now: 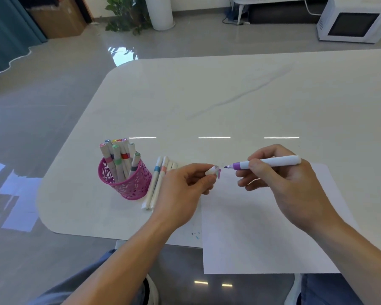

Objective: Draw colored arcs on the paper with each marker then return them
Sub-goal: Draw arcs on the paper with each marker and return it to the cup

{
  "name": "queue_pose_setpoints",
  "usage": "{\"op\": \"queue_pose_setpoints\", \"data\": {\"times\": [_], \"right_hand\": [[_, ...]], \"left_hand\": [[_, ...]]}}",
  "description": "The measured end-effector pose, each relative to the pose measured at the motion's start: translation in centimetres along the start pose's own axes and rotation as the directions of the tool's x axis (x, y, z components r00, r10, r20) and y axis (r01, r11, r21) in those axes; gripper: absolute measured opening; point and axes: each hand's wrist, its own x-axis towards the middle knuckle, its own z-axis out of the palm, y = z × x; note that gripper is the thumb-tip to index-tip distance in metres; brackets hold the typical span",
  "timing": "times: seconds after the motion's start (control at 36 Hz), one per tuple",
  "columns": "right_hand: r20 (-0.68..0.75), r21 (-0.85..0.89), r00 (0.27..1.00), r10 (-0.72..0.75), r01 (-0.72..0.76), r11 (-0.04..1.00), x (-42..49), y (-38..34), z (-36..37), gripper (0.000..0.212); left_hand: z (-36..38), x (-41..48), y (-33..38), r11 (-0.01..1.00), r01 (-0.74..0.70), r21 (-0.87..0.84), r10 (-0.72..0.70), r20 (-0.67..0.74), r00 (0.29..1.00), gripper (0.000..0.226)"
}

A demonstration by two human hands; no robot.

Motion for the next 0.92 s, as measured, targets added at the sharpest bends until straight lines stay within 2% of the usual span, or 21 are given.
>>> {"op": "queue_pose_setpoints", "data": {"times": [0.08, 0.28, 0.47, 0.64, 0.72, 0.83, 0.92], "right_hand": [[0.013, -0.006, 0.999, 0.036, -0.036, 0.999, 0.05, 0.2, 0.17, 0.011], [0.033, -0.048, 0.998, 0.053, -0.051, 0.998, 0.16, 0.52, 0.21, 0.01], [0.012, -0.065, 0.999, 0.051, -0.05, 0.997, 0.09, 0.6, 0.14, 0.01], [0.079, -0.082, 0.993, 0.087, -0.08, 0.993, 0.07, 0.87, 0.27, 0.01], [0.093, -0.065, 0.992, 0.089, -0.083, 0.994, 0.11, 0.92, 0.4, 0.011], [0.091, 0.012, 0.991, 0.096, -0.097, 0.995, 0.25, 0.8, 0.25, 0.011], [0.099, 0.06, 0.989, 0.114, -0.121, 0.991, 0.21, 0.77, 0.34, 0.011]], "left_hand": [[0.08, -0.15, -0.03, 0.999, -0.027, 0.027, 0.026, 0.011, 1.0, 0.021], [0.18, -0.42, -0.61, 0.968, -0.099, 0.229, 0.096, 0.025, 0.995, 0.021], [0.44, -0.55, -0.82, 0.954, -0.09, 0.285, 0.089, 0.019, 0.996, 0.019], [0.44, -0.53, -0.75, 0.927, -0.145, 0.346, 0.135, 0.054, 0.989, 0.024], [0.51, -0.63, -0.77, 0.935, -0.154, 0.318, 0.135, 0.081, 0.987, 0.025], [0.61, -0.9, -0.5, 0.982, -0.105, 0.157, 0.094, 0.08, 0.992, 0.026], [0.55, -1.01, -0.45, 0.989, -0.09, 0.113, 0.081, 0.084, 0.993, 0.024]]}}
